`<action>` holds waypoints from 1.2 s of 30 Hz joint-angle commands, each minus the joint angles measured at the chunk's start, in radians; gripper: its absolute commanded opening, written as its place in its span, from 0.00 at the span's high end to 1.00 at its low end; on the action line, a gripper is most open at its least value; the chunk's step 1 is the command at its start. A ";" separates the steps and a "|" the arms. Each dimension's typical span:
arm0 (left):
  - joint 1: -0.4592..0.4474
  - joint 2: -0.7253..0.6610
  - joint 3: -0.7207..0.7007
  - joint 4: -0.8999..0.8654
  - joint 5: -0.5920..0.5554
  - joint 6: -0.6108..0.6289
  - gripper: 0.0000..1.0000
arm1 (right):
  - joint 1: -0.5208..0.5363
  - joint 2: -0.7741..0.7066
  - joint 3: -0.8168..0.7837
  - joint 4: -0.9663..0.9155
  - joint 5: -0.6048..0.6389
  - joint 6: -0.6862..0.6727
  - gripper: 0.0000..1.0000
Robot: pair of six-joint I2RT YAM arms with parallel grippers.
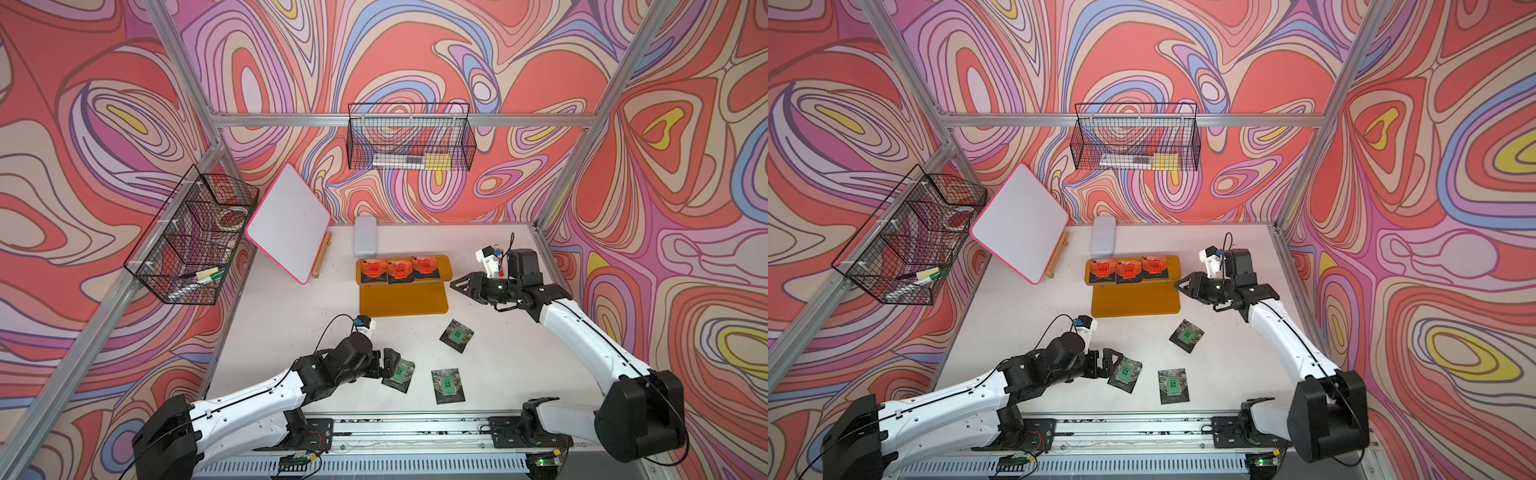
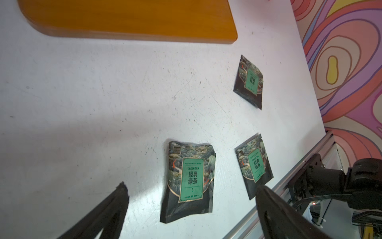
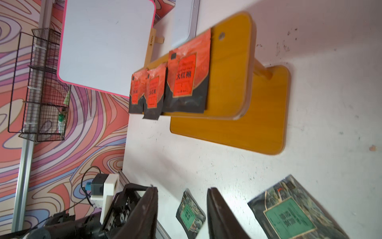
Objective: Place the tea bags on the shelf by color
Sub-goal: Pick up the tea bag from the center of the board.
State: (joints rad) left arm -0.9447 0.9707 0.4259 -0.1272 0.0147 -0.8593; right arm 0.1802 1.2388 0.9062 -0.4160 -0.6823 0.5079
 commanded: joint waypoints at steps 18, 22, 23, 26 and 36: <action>-0.010 0.197 0.045 0.165 0.144 -0.034 0.05 | 0.259 -0.207 -0.293 -0.179 0.251 0.159 0.59; -0.011 0.186 0.044 0.174 0.136 -0.036 0.05 | 0.268 -0.219 -0.297 -0.286 0.267 0.188 0.58; -0.010 0.185 0.044 0.178 0.138 -0.038 0.05 | 0.269 -0.219 -0.297 -0.312 0.270 0.197 0.58; -0.013 0.183 0.049 0.190 0.151 -0.040 0.05 | 0.275 -0.211 -0.300 -0.387 0.275 0.212 0.58; -0.099 0.276 0.080 0.321 0.139 -0.085 0.06 | 0.288 -0.233 -0.392 -0.391 0.260 0.239 0.58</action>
State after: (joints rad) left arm -1.0191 1.2114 0.4698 0.1314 0.1547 -0.9249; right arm 0.4599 1.0172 0.5297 -0.8001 -0.4232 0.7307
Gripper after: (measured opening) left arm 0.943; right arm 0.418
